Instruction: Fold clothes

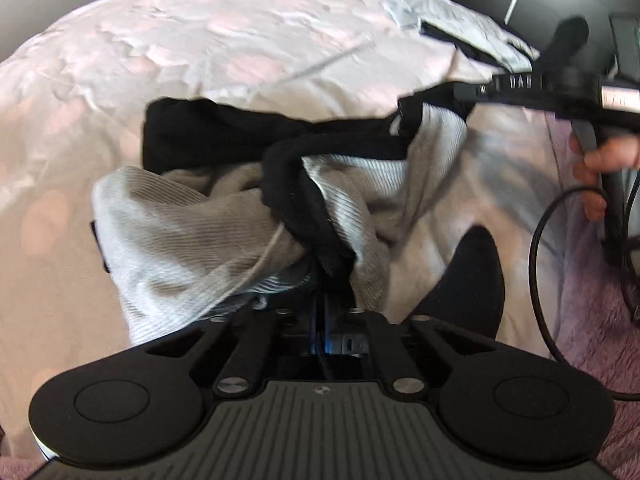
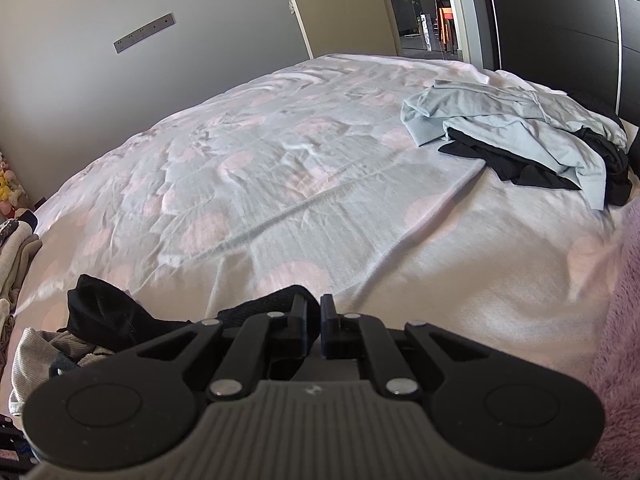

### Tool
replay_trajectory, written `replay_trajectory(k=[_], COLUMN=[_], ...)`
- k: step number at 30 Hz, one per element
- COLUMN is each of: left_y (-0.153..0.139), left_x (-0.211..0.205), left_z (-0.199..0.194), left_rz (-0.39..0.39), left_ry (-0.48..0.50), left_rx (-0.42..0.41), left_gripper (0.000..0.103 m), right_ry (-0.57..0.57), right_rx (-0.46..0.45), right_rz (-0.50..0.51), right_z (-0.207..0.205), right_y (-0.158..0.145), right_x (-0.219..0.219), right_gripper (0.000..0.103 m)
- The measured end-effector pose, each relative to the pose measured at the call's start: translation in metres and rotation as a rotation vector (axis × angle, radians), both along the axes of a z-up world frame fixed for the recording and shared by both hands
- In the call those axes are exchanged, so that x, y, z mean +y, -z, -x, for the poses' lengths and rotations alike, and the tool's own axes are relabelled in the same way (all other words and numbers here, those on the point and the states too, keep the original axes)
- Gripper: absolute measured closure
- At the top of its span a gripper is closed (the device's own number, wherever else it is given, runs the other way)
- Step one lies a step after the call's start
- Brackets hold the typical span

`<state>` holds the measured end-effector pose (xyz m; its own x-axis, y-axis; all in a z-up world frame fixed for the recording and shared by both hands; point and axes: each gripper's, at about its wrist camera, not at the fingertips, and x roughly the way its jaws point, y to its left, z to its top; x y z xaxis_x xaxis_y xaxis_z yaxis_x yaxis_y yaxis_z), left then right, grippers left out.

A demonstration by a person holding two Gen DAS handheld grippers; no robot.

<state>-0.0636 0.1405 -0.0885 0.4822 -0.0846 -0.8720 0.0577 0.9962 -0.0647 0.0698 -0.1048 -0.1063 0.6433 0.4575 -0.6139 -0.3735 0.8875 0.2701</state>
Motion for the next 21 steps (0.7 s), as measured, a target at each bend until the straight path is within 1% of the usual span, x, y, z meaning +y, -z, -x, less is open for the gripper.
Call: replay_trajectory(k=[4, 9, 12, 14, 17, 18, 20, 21], left_y=[-0.034, -0.091, -0.126, -0.148, -0.181, -0.194, -0.217, -0.228], left_x=[0.019, 0.060, 0.086, 0.100, 0.111, 0.114, 0.115, 0.115], left_z=[0.011, 0.031, 0.043, 0.050, 0.066, 0.072, 0.083, 0.088], left_rz=[-0.015, -0.073, -0.091, -0.126, -0.157, -0.164, -0.185, -0.199], left_ry=[-0.088, -0.233, -0.306, -0.344, -0.387, -0.399, -0.419, -0.431], left_rx=[-0.111, -0.267, -0.351, -0.408, -0.509, -0.550, -0.625, -0.663], left_gripper=[0.103, 0.103, 0.103, 0.103, 0.103, 0.103, 0.103, 0.103], right_ry=[-0.007, -0.016, -0.021, -0.024, -0.042, -0.048, -0.061, -0.068], right_rx=[-0.038, -0.136, -0.196, -0.255, -0.318, -0.338, -0.377, -0.396], right_rz=[0.004, -0.001, -0.004, -0.013, -0.034, -0.041, -0.055, -0.062], right_z=[0.006, 0.013, 0.017, 0.020, 0.027, 0.029, 0.034, 0.036], right_y=[-0.009, -0.042, -0.063, -0.083, -0.110, -0.119, -0.137, -0.146], right_x=[0.002, 0.005, 0.006, 0.008, 0.005, 0.004, 0.002, 0.001], right_gripper=[0.096, 0.096, 0.096, 0.096, 0.097, 0.097, 0.103, 0.103])
